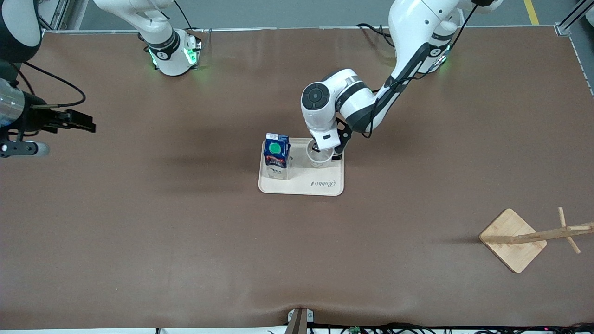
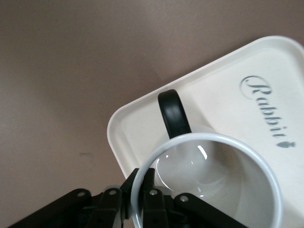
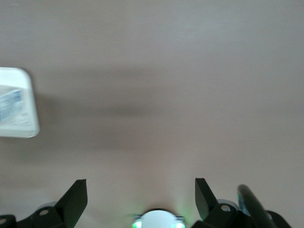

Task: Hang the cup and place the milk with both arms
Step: 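Close the left gripper on the white mug's rim, then lift the mug with the left gripper while the right gripper grasps the milk, then carry the mug to the stand while the right gripper lifts the milk, then hang the mug on the stand peg while the right gripper lowers the milk, then open the left gripper and draw it back from the hung mug, then release the milk with the right gripper while the left gripper rises away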

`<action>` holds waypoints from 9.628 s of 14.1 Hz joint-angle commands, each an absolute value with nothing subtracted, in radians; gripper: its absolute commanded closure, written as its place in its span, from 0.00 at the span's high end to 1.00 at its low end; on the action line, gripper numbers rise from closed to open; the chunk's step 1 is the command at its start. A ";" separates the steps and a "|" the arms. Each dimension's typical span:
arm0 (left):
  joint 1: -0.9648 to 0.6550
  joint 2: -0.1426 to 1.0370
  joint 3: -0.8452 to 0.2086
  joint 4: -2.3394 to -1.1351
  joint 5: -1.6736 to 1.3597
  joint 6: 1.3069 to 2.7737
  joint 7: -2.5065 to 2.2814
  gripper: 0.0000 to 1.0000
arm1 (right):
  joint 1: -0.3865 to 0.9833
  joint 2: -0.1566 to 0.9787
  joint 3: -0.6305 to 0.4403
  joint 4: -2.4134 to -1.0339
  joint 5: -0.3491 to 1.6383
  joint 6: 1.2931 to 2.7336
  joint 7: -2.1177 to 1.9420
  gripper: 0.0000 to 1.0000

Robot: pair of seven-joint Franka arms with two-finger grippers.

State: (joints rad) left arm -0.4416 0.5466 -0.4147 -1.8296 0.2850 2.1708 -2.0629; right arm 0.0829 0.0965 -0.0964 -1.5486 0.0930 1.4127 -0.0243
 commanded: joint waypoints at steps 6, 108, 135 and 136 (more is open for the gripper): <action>-0.316 0.353 -0.410 -1.773 0.402 2.024 -1.772 0.00 | 0.266 0.104 -0.097 -1.522 0.205 1.416 0.285 1.00; 0.557 0.149 -0.577 -1.410 0.106 1.502 -0.193 1.00 | -0.049 0.107 -0.132 -2.200 0.008 2.016 -0.035 1.00; 0.083 -0.126 -0.135 -1.618 0.005 1.430 -0.121 1.00 | 0.008 0.221 -0.127 -1.529 0.041 1.596 -0.029 1.00; 0.081 -0.132 -0.137 -1.620 0.005 1.430 -0.121 1.00 | 0.008 0.247 -0.129 -1.446 0.040 1.554 -0.037 1.00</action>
